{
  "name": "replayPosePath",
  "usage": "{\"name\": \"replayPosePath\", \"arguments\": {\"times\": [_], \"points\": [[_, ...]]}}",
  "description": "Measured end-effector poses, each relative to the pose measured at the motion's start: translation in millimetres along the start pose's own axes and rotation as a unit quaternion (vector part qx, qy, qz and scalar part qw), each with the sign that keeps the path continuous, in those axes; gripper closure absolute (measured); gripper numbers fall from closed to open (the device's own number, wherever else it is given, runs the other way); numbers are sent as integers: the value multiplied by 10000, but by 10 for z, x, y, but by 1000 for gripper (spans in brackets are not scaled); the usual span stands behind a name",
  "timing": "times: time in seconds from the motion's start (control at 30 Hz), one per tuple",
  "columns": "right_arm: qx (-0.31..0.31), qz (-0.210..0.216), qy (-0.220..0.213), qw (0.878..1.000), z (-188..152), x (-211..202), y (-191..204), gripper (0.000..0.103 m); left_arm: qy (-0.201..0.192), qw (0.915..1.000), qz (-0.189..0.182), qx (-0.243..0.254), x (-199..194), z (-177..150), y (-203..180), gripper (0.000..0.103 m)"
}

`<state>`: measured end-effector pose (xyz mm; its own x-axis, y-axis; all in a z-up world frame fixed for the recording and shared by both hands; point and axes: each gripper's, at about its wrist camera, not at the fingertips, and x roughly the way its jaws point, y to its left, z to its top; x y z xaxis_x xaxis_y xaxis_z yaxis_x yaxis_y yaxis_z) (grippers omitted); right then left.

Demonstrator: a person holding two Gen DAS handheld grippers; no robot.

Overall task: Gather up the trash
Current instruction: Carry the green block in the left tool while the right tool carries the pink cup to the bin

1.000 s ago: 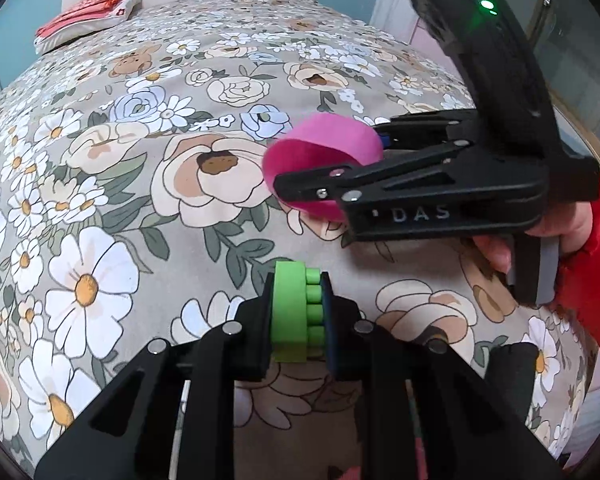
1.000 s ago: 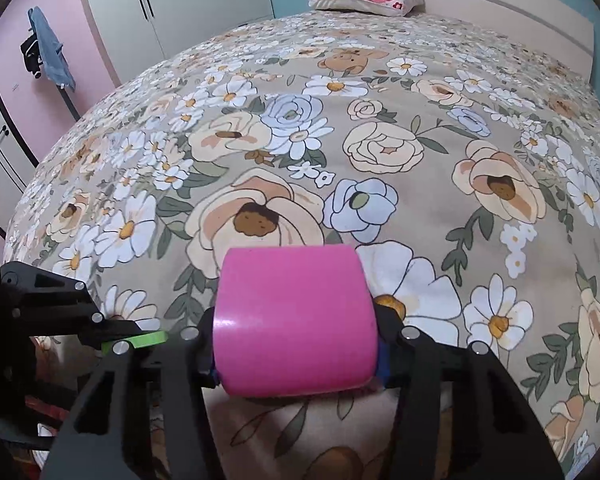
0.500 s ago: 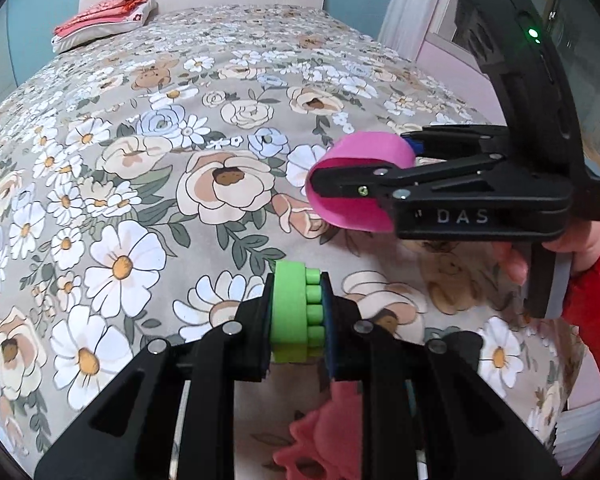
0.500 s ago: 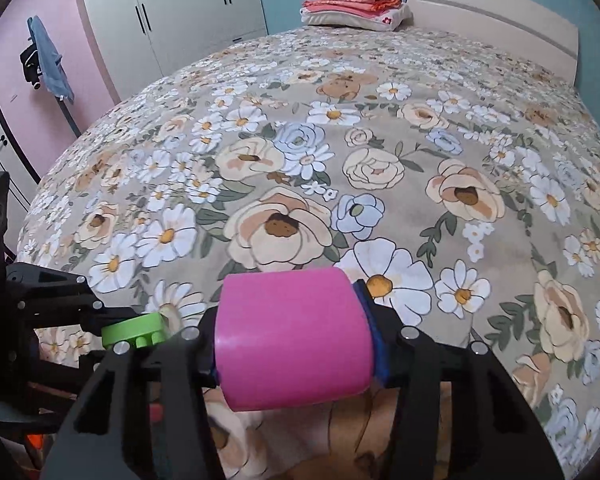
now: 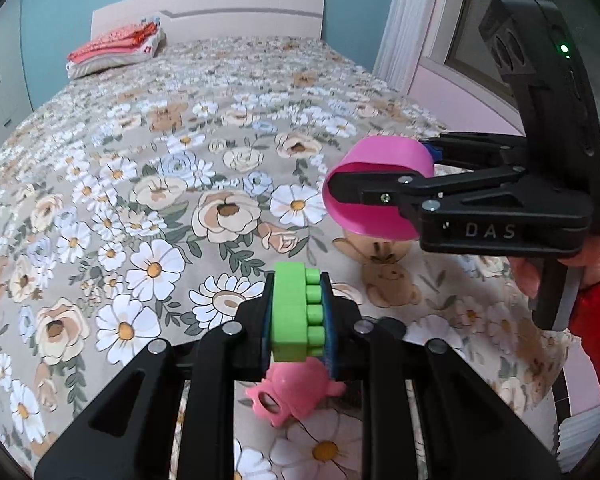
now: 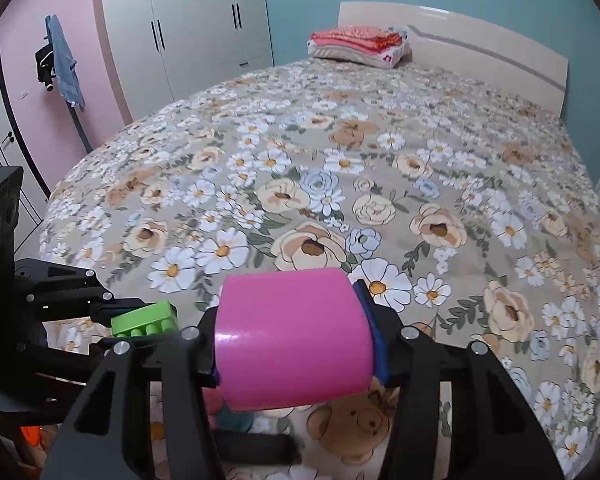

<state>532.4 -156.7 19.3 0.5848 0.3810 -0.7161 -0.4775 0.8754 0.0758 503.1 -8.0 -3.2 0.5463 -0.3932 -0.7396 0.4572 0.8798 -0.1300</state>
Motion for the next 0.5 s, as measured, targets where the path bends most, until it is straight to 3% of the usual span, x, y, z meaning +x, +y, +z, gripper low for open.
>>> {"name": "replayPosePath", "arguments": {"times": [0.5], "points": [[-212,-219,-664,9973,-58,-1247,547,48,-468,9981,405,72,-1103,-61,-483,82]]}}
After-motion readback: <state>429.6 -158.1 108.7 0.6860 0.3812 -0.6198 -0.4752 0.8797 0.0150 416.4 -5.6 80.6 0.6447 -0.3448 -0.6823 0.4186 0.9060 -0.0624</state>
